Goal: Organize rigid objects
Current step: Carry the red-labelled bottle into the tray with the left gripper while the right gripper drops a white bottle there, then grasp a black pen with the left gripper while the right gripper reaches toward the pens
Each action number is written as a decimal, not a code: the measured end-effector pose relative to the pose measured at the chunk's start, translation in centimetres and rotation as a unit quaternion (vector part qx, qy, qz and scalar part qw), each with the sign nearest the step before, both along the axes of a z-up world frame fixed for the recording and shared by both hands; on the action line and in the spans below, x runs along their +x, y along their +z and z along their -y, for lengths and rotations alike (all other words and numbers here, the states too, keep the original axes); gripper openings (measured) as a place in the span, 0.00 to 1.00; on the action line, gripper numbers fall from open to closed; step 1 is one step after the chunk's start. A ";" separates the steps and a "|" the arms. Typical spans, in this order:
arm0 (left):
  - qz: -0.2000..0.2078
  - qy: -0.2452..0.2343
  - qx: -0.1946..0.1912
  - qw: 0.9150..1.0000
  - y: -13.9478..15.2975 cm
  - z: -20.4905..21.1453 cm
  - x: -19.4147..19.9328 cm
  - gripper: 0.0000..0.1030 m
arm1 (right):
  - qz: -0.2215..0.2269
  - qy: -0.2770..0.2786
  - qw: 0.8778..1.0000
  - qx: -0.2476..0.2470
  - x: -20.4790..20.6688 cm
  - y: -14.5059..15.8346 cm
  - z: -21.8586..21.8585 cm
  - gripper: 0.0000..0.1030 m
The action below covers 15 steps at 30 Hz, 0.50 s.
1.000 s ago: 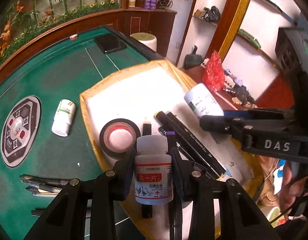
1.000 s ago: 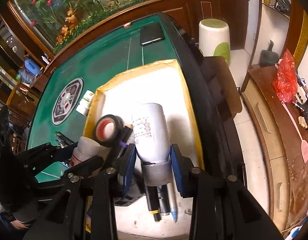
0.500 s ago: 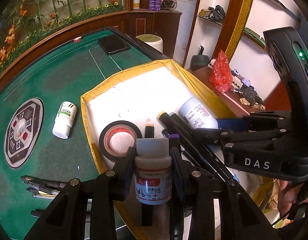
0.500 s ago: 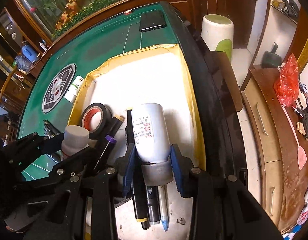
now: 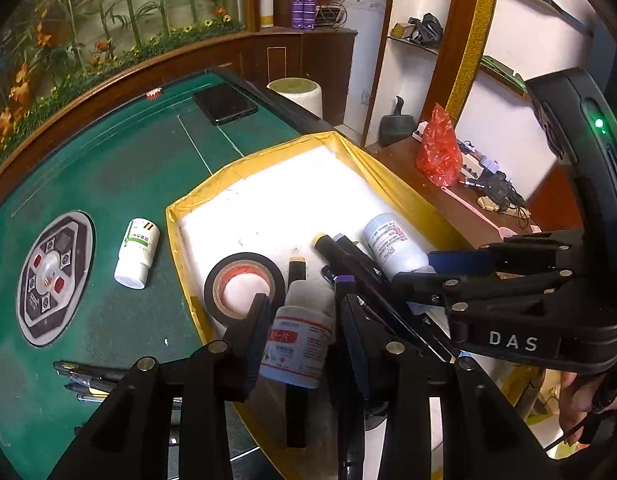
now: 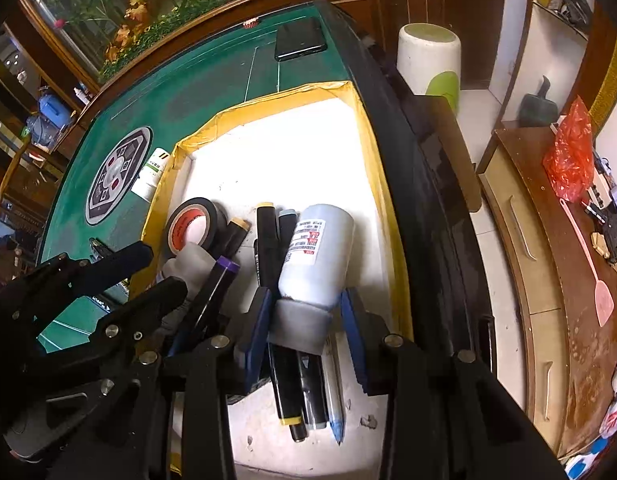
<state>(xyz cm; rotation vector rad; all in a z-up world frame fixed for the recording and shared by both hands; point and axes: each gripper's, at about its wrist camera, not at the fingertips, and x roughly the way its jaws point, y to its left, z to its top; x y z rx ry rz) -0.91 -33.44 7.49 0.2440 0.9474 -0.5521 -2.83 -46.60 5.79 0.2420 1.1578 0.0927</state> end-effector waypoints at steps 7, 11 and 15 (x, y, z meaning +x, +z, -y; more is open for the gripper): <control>0.009 0.004 -0.006 1.000 0.6 -0.8 -0.4 0.52 | 0.022 -0.010 0.999 -0.024 -1.1 1.9 -0.6 0.42; 0.013 0.007 -0.010 1.000 0.9 -1.6 -0.6 0.52 | 0.035 -0.005 0.999 -0.037 -1.5 2.9 -1.5 0.42; 0.016 0.013 -0.011 1.000 1.1 -2.7 -0.9 0.53 | 0.045 0.006 0.998 -0.049 -1.7 3.4 -2.9 0.43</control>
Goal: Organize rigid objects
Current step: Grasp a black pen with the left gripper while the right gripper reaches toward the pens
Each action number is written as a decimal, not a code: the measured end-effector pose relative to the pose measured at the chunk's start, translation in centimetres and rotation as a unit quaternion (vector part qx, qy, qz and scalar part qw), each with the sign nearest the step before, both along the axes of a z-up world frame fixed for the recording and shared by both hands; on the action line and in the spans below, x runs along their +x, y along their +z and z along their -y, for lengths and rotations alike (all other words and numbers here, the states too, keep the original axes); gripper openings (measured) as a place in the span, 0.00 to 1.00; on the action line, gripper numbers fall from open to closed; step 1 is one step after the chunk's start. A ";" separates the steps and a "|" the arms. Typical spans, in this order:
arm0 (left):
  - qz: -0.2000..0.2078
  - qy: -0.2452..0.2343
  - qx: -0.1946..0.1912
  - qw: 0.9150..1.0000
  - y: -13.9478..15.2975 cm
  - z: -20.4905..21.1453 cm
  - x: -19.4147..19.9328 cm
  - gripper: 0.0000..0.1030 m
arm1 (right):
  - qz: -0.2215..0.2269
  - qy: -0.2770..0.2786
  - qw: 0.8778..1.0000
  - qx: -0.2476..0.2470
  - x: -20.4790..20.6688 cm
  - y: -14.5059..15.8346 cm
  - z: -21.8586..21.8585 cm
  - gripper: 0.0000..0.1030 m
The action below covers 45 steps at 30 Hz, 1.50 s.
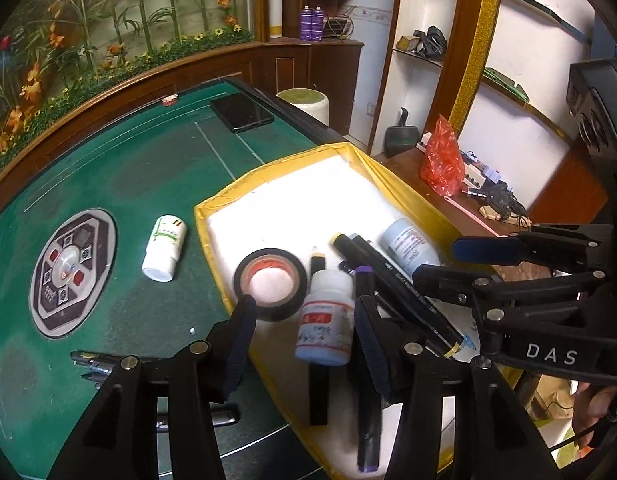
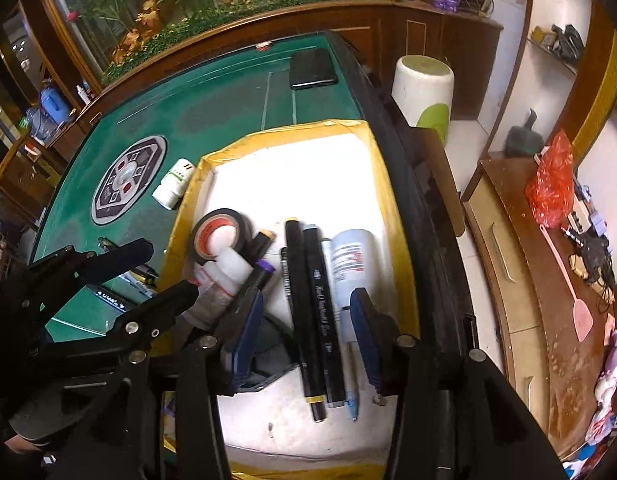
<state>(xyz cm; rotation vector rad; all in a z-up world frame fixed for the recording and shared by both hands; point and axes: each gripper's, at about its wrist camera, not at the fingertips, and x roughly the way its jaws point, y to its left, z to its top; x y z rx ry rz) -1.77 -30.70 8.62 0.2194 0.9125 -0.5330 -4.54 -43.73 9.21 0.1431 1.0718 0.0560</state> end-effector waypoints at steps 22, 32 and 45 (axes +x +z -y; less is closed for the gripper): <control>0.000 0.075 -0.007 0.997 0.3 -8.5 -0.3 0.55 | 0.019 0.061 0.998 0.016 1.4 0.7 -7.1 0.46; -0.016 0.179 -0.033 0.983 -0.5 -17.1 -0.3 0.55 | -0.016 0.155 0.987 0.034 2.5 -0.3 -13.6 0.46; -0.069 0.291 -0.063 0.952 -3.7 -27.2 -2.7 0.56 | -0.094 0.191 0.975 0.065 5.3 -4.3 -18.2 0.46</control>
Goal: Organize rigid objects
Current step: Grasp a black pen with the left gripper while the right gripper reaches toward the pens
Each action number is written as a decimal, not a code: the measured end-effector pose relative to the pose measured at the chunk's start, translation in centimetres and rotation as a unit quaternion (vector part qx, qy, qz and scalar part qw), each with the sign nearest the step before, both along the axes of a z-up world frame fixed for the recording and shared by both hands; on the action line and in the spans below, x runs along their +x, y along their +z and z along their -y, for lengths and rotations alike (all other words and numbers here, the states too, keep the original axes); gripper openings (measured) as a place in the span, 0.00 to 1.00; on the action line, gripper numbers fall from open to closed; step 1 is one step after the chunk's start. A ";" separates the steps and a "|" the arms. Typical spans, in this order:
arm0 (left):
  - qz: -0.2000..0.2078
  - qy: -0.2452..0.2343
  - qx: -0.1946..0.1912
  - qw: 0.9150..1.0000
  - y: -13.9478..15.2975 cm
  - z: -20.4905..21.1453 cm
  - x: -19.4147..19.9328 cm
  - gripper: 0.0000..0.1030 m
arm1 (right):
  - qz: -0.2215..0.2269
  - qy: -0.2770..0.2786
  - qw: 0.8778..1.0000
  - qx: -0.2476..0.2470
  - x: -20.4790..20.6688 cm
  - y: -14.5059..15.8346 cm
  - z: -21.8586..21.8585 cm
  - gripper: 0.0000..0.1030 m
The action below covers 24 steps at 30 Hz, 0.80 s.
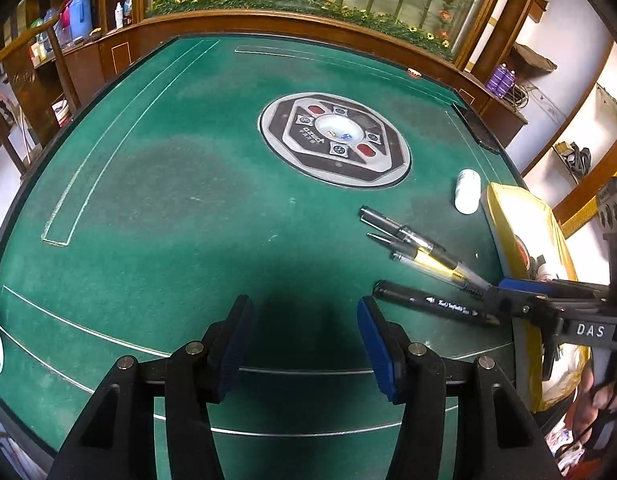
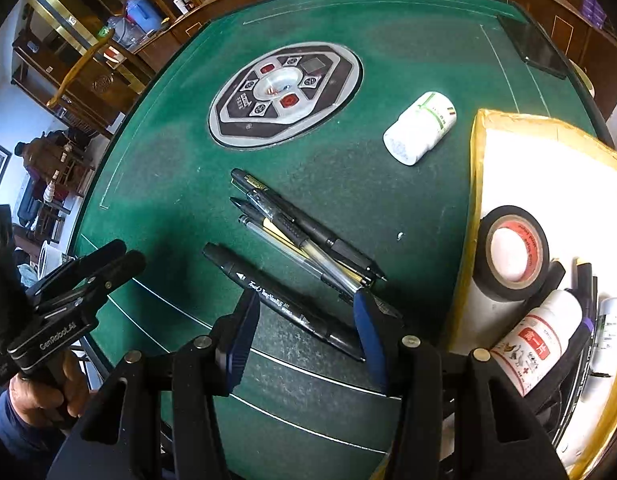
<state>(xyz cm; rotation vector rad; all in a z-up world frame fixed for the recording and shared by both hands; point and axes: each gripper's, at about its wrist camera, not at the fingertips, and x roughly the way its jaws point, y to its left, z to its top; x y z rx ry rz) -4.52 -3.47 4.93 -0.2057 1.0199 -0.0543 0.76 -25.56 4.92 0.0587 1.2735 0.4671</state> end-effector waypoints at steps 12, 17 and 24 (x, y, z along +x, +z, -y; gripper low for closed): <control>-0.018 -0.008 -0.015 1.000 -0.4 -0.9 -0.8 0.56 | -0.075 0.047 0.994 0.070 -3.1 -2.1 -3.6 0.47; -0.026 -0.033 -0.037 0.998 -0.4 0.4 -0.6 0.60 | -0.038 0.031 0.998 0.044 -3.6 -0.7 -2.5 0.47; -0.063 -0.076 -0.021 0.995 -1.4 5.3 0.6 0.80 | 0.024 0.015 0.999 -0.018 -3.1 1.0 0.0 0.47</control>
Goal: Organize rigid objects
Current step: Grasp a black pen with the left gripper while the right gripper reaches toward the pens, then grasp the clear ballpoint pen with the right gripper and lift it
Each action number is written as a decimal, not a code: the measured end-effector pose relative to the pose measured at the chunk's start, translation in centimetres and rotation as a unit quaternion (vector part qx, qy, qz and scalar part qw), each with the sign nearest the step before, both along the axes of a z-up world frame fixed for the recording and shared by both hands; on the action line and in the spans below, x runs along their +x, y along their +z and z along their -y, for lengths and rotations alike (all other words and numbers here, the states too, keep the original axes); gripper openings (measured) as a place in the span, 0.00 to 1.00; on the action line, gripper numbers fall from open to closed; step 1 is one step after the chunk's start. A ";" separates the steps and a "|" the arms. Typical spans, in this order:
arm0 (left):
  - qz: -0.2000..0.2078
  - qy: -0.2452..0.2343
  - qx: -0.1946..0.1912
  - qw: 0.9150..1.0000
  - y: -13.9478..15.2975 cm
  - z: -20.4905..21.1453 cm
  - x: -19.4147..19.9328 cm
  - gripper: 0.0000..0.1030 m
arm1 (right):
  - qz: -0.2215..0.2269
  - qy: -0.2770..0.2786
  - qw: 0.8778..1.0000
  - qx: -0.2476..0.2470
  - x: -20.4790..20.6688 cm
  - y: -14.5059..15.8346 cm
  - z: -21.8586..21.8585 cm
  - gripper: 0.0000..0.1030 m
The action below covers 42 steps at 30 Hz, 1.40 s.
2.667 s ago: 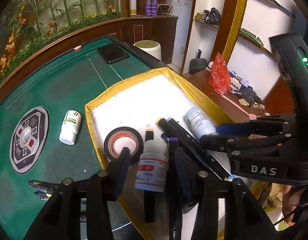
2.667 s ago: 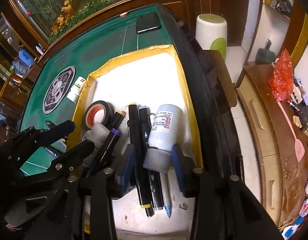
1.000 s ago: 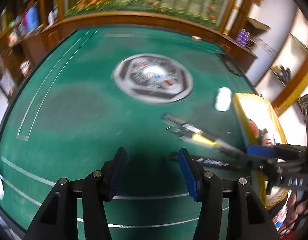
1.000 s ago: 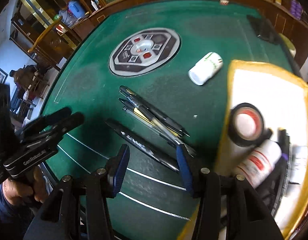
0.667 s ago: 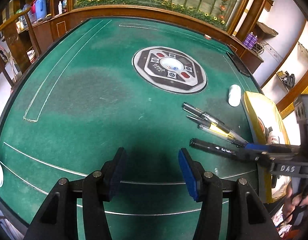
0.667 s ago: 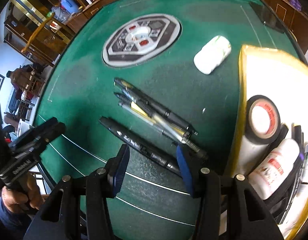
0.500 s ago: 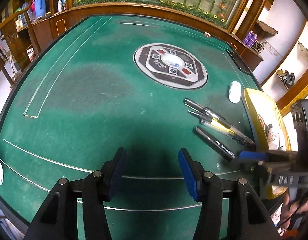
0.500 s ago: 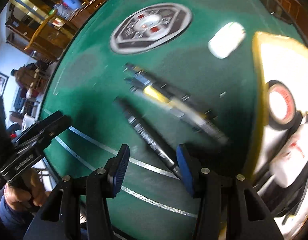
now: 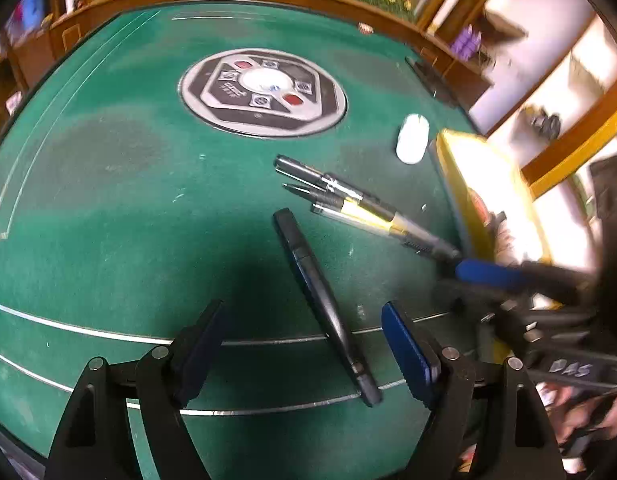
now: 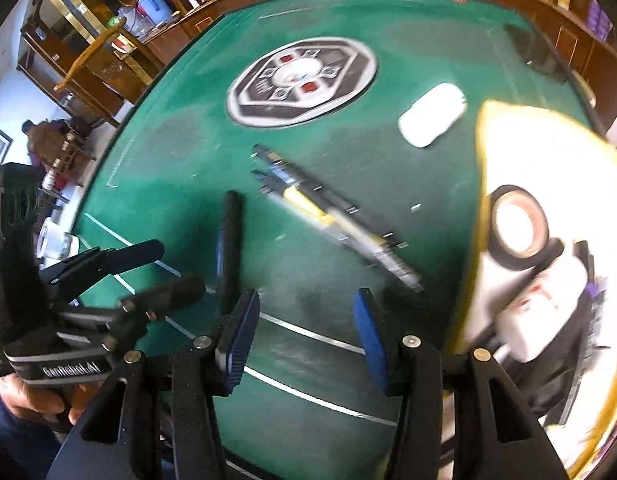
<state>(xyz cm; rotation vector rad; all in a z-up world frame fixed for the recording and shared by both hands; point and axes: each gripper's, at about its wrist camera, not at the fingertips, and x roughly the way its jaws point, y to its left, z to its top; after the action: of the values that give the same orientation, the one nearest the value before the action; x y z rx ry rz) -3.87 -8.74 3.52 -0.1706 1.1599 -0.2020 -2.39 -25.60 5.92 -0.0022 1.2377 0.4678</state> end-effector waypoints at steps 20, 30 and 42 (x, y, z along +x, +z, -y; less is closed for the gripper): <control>0.019 0.011 0.085 0.996 -1.9 -2.1 -0.6 0.15 | 0.005 0.096 0.994 -0.049 1.5 -2.8 -3.8 0.08; 0.025 0.002 0.092 0.995 -2.0 -1.9 -0.3 0.15 | -0.009 0.067 0.997 -0.041 3.8 -3.0 -4.2 0.10; 0.044 -0.001 0.094 0.995 -1.8 -1.9 -0.2 0.15 | -0.008 0.047 0.999 -0.005 2.8 -1.9 -3.5 0.08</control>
<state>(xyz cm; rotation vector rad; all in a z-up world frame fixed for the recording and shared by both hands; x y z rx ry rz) -4.11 -6.85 1.74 0.0059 1.0854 -0.0999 0.37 -22.15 4.03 -0.0661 1.2596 0.5433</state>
